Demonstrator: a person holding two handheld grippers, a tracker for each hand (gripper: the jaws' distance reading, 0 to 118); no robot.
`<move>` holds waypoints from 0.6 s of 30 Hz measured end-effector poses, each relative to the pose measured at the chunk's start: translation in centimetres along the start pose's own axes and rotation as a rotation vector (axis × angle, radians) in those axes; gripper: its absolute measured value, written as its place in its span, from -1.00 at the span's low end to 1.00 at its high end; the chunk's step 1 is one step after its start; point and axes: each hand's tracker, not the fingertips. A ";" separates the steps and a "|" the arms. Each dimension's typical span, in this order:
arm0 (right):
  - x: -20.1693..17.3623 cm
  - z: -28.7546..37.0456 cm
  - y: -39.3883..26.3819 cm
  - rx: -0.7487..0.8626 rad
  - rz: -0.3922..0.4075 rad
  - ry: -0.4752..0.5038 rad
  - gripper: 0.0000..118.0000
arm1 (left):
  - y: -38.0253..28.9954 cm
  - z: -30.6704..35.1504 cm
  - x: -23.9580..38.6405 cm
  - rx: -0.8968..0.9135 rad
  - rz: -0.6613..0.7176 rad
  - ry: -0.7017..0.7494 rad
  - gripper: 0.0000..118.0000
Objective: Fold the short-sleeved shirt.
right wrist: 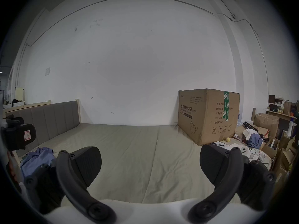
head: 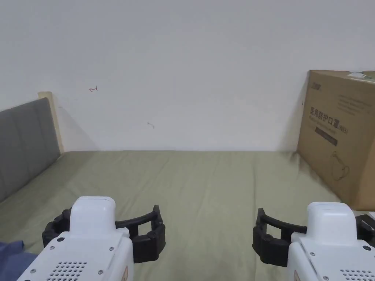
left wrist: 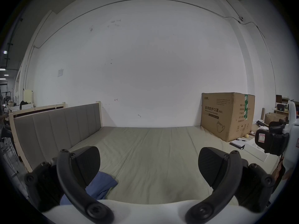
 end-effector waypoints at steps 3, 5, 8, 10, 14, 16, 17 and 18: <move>-0.1 0.0 -0.2 -0.005 0.004 0.003 1.00 | -0.1 -0.1 0.1 -0.003 -0.013 0.004 1.00; -0.1 -0.1 -0.2 -0.006 0.012 0.000 1.00 | -0.1 0.0 0.1 -0.002 -0.016 -0.001 1.00; -0.6 -0.2 0.4 -0.010 0.076 -0.046 1.00 | 0.0 0.0 -0.4 0.010 0.110 -0.049 1.00; -2.4 -0.2 1.0 0.034 0.266 -0.111 1.00 | -0.4 -0.3 -2.1 0.010 0.383 -0.148 1.00; -7.0 -0.5 0.1 0.104 0.769 -0.188 1.00 | -4.1 -1.3 -4.5 0.032 0.933 -0.199 1.00; -8.7 -0.3 -1.1 0.109 0.920 -0.123 1.00 | -6.5 -1.8 -4.9 -0.053 1.049 -0.110 1.00; -9.3 -0.1 -1.6 0.106 0.958 -0.099 1.00 | -7.5 -2.0 -5.1 -0.095 1.052 -0.085 1.00; -9.7 0.0 -2.3 0.102 0.963 -0.075 1.00 | -8.4 -2.3 -5.1 -0.121 1.067 -0.066 1.00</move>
